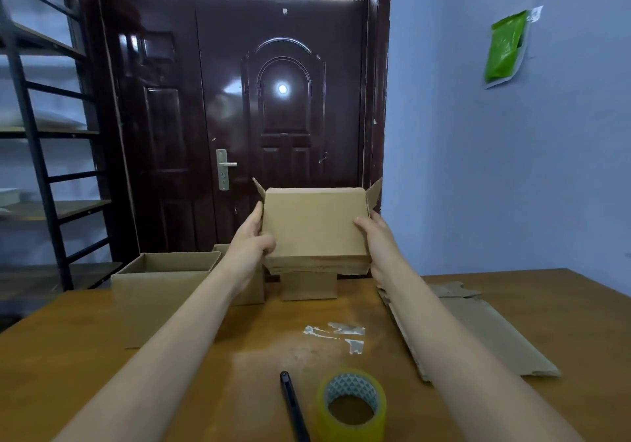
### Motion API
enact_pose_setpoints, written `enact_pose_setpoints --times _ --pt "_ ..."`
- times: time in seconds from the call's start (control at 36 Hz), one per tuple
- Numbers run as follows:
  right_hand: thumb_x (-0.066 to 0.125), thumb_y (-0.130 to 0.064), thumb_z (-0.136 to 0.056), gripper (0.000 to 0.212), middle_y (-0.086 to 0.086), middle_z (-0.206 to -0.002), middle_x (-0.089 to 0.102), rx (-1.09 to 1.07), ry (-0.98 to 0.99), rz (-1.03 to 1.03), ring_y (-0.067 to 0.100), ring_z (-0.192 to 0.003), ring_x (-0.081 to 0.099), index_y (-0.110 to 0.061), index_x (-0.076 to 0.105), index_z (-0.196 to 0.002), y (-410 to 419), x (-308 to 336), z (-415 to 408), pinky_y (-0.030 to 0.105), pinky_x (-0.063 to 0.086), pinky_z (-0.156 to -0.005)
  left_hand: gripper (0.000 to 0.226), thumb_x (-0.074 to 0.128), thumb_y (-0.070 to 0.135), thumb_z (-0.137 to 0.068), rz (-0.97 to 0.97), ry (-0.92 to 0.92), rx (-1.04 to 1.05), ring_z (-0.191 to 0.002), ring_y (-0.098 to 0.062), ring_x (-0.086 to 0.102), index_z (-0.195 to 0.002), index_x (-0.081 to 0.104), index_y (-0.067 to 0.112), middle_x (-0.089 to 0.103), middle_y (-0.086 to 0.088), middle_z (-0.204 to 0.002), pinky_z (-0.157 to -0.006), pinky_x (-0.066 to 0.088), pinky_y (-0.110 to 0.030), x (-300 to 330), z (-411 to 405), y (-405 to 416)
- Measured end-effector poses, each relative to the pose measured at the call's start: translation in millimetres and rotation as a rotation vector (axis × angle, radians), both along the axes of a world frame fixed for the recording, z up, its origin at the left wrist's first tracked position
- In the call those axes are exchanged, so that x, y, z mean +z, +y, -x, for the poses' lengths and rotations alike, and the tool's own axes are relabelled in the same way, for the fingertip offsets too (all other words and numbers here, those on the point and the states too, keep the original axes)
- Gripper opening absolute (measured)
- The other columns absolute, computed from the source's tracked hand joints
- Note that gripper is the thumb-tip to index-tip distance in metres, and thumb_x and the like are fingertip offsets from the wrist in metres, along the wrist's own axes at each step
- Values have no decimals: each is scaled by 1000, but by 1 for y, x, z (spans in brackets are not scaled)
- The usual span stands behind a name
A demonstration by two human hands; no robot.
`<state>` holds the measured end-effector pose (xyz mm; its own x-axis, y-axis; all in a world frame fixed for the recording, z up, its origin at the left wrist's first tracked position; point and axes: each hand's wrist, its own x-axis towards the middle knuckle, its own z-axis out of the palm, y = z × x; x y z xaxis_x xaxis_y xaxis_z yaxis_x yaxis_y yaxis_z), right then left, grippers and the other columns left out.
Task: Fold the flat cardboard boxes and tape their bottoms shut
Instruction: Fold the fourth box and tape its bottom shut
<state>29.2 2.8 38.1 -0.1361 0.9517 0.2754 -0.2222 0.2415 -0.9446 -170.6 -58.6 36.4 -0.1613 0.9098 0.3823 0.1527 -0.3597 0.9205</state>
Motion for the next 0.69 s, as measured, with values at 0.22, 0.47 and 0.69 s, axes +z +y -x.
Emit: enact_pose_setpoints --times 0.22,0.47,0.69 --pt "48 9 -85 72 0 -129 42 25 -256 -19 10 -97 49 -25 24 -143 7 -17 2 23 44 -69 110 43 -32 -73 10 19 92 -103 12 49 -151 6 37 41 27 -129 -69 52 -15 -45 9 14" --pt "48 15 -83 100 12 -140 37 29 -482 216 29 -115 45 -24 -16 -148 27 -67 15 33 46 -80 97 44 -32 -74 81 -37 245 -135 -15 36 -148 23 28 38 4 -148 -106 41 -42 -109 18 30" --pt "53 6 -87 90 15 -139 41 76 -643 321 32 -124 44 -15 -9 -149 44 -104 33 39 44 -100 84 47 -20 -84 247 26 379 -127 -26 44 -148 17 24 34 -5 -152 -73 47 -20 -142 26 30"
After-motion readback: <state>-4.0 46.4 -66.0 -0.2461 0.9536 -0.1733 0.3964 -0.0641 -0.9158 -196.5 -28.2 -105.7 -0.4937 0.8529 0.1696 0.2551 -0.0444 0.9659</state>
